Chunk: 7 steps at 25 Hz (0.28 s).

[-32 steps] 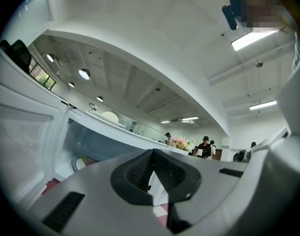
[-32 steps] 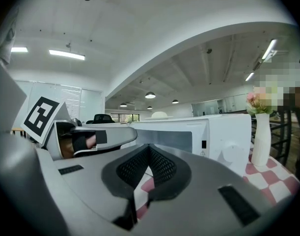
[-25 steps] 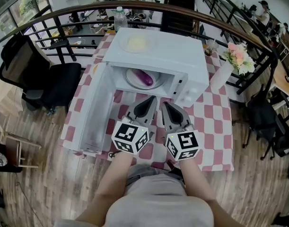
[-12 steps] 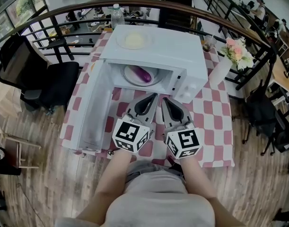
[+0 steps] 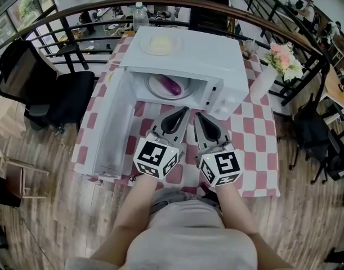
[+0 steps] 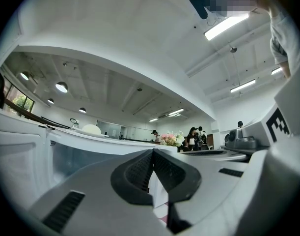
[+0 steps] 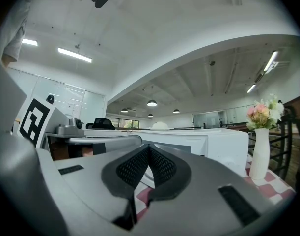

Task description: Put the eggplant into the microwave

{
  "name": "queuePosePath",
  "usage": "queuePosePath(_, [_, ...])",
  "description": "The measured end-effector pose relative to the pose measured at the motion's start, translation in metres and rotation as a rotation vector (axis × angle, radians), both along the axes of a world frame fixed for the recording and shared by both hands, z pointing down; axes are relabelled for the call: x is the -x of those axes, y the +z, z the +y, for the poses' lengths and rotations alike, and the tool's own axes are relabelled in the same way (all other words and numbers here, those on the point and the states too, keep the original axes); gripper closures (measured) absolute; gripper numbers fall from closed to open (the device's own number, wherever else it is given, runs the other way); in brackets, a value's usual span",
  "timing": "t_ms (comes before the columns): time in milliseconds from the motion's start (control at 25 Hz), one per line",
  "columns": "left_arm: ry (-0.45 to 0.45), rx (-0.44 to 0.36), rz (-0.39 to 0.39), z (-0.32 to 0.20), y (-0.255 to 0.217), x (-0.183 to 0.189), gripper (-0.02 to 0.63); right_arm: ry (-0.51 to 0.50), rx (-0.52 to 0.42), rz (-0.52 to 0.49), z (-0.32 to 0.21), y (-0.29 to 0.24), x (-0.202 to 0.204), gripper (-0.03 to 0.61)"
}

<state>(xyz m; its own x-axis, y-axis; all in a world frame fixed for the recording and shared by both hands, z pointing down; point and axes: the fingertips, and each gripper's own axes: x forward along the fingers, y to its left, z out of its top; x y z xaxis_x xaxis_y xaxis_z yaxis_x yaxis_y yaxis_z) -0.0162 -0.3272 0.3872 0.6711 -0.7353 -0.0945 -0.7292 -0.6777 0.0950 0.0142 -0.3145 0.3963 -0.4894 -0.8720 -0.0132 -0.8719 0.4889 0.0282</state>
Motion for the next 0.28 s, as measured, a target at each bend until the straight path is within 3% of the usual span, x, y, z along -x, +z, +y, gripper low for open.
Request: queuePosePath(280, [0.007,-0.008,-0.012,0.0025,-0.0018,-0.0004,0.611,0.003,-0.008,0.005,0.0016,-0.0021,0.0011,0.555])
